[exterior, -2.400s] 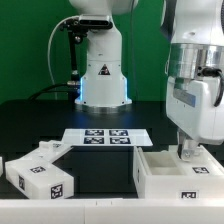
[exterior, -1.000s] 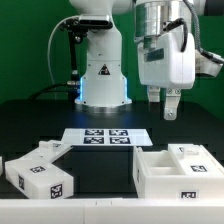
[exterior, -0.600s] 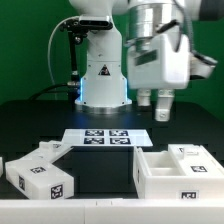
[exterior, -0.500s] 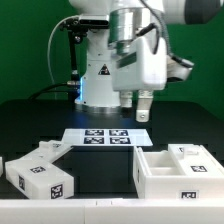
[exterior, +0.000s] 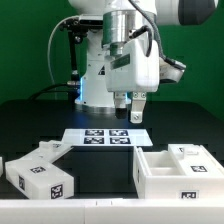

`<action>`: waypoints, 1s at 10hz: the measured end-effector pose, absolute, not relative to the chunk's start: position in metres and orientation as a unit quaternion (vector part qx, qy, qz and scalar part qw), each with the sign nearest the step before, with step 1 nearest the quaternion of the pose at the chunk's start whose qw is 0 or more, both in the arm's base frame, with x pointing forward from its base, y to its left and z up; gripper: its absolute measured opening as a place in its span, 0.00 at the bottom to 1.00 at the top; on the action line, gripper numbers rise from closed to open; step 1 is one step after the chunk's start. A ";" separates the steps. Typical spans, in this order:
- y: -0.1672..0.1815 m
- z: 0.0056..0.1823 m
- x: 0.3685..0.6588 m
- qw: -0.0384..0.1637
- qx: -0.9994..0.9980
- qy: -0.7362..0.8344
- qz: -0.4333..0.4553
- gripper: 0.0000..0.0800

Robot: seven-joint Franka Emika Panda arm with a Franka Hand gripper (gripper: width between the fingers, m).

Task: Assemble cabinet

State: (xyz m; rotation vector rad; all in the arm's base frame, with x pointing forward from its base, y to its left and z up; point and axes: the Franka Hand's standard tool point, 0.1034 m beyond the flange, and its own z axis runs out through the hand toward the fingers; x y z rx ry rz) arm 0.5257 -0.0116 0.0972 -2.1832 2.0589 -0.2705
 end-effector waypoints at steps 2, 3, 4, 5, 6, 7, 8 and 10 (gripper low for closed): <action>-0.063 0.091 0.509 0.074 -0.664 0.736 -0.108 1.00; -0.078 0.086 0.503 0.081 -0.615 0.777 -0.106 1.00; -0.072 0.085 0.505 0.083 -0.607 0.784 -0.101 1.00; -0.071 0.085 0.505 0.083 -0.608 0.783 -0.101 1.00; -0.073 0.085 0.504 0.082 -0.608 0.783 -0.101 1.00; -0.080 0.084 0.502 0.079 -0.616 0.776 -0.111 1.00; -0.107 0.083 0.490 0.081 -0.600 0.785 -0.132 1.00; -0.115 0.110 0.498 0.121 -0.583 0.792 -0.133 1.00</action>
Offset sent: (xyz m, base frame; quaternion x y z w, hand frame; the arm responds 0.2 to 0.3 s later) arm 0.0000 0.0000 0.0000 0.0000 0.0000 0.1296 0.9916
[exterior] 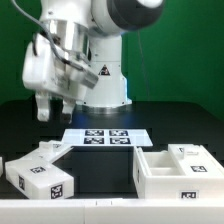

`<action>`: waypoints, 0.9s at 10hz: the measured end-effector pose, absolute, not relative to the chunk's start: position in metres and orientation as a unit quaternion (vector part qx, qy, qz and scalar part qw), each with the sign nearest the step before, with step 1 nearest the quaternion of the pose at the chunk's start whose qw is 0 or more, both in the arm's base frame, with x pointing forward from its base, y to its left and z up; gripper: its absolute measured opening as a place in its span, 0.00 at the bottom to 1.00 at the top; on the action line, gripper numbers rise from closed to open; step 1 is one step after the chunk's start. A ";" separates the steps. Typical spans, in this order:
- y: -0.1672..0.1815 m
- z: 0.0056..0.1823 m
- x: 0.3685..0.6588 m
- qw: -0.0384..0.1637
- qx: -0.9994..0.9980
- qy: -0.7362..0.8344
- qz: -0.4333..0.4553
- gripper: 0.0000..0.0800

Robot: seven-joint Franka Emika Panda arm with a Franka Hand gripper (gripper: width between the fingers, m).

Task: Assemble cabinet

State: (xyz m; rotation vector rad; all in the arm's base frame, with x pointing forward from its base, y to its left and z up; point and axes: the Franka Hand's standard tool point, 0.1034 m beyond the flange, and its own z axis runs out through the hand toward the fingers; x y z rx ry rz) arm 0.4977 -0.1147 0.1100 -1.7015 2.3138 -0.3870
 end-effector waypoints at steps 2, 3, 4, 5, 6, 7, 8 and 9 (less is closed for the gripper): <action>-0.110 0.113 0.498 0.120 -0.569 0.800 -0.143 1.00; -0.111 0.106 0.495 0.113 -0.575 0.798 -0.142 1.00; -0.113 0.106 0.495 0.112 -0.574 0.799 -0.142 1.00; -0.113 0.105 0.494 0.111 -0.574 0.799 -0.142 1.00; -0.114 0.107 0.495 0.112 -0.571 0.800 -0.145 1.00; -0.115 0.118 0.502 0.124 -0.567 0.800 -0.153 1.00; -0.115 0.128 0.507 0.135 -0.563 0.800 -0.155 1.00; -0.112 0.137 0.511 0.147 -0.559 0.801 -0.156 1.00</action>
Offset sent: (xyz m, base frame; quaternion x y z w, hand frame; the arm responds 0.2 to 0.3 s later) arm 0.0000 0.0000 0.0000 0.0000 0.0000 0.0000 1.0000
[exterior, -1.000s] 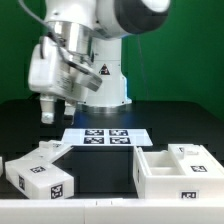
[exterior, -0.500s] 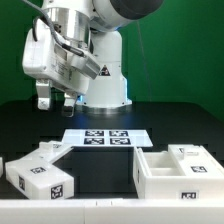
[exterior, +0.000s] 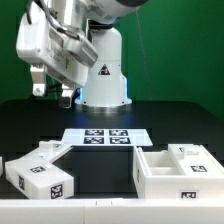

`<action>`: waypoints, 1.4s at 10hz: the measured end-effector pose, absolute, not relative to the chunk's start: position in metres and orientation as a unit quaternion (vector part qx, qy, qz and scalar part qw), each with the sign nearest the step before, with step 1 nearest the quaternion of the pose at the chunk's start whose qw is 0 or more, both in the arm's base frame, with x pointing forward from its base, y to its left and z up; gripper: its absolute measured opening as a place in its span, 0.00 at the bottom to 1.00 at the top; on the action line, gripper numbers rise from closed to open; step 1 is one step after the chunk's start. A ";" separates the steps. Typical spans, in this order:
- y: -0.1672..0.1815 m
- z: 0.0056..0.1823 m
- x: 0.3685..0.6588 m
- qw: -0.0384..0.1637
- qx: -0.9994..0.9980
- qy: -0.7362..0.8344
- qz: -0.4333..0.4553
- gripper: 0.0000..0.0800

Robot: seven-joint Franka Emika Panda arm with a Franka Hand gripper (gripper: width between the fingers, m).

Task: Assemble cabinet

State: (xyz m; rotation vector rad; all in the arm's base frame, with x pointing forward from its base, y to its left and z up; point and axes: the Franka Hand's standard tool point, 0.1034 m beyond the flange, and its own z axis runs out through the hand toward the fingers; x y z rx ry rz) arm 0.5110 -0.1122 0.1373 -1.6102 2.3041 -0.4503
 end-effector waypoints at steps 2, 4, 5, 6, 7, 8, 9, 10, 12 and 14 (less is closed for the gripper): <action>-0.106 0.141 0.514 0.153 -0.558 0.800 -0.156 1.00; -0.114 0.099 0.496 0.104 -0.579 0.797 -0.138 1.00; -0.119 0.080 0.486 0.084 -0.583 0.798 -0.126 1.00; -0.121 0.061 0.476 0.064 -0.588 0.798 -0.111 1.00; -0.123 0.040 0.466 0.041 -0.600 0.793 -0.093 1.00; -0.120 0.023 0.460 0.024 -0.600 0.796 -0.069 1.00; -0.106 0.020 0.464 0.009 -0.608 0.793 -0.035 1.00; -0.108 0.021 0.466 0.008 -0.611 0.791 -0.037 1.00; -0.108 0.020 0.465 0.007 -0.611 0.791 -0.036 1.00; -0.108 0.020 0.465 0.007 -0.611 0.791 -0.036 1.00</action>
Offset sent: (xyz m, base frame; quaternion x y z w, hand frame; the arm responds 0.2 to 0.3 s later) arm -0.0015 0.0071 -0.0096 -0.1289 0.0598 -0.0506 0.9886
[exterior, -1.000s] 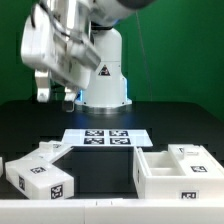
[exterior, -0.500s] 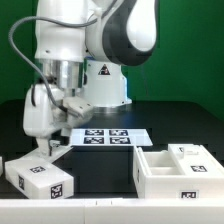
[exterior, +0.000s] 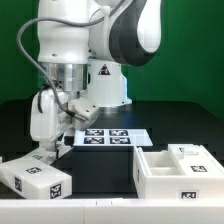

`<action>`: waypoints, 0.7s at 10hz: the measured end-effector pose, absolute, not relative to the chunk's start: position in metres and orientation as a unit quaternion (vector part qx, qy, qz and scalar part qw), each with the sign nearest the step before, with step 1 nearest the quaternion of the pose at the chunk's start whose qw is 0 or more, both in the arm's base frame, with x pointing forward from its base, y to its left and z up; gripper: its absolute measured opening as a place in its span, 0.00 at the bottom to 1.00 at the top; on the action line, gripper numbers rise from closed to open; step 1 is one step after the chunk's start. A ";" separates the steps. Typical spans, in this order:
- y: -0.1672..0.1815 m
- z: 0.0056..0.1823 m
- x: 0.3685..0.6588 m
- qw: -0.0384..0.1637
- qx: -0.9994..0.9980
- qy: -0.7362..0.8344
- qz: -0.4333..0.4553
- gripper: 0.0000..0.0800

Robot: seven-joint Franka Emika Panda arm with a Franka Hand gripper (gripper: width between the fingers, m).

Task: Assemble cabinet

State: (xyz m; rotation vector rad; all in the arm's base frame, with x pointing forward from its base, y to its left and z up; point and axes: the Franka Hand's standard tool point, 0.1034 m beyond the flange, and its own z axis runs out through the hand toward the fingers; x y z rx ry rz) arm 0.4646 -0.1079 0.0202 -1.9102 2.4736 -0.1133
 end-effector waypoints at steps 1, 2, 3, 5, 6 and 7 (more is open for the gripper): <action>-0.108 0.020 0.464 0.007 -0.611 0.791 -0.036 1.00; -0.111 0.021 0.461 0.006 -0.605 0.795 -0.035 1.00; -0.119 0.023 0.455 0.005 -0.597 0.801 -0.036 1.00; -0.132 0.023 0.442 0.001 -0.570 0.821 -0.035 1.00; -0.132 0.022 0.439 -0.001 -0.557 0.830 -0.033 1.00; -0.134 0.019 0.438 -0.006 -0.553 0.832 -0.037 1.00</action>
Offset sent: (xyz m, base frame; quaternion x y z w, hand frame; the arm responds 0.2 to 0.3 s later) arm -0.0297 -0.0248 0.0111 -0.0024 -0.0184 0.0744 0.9971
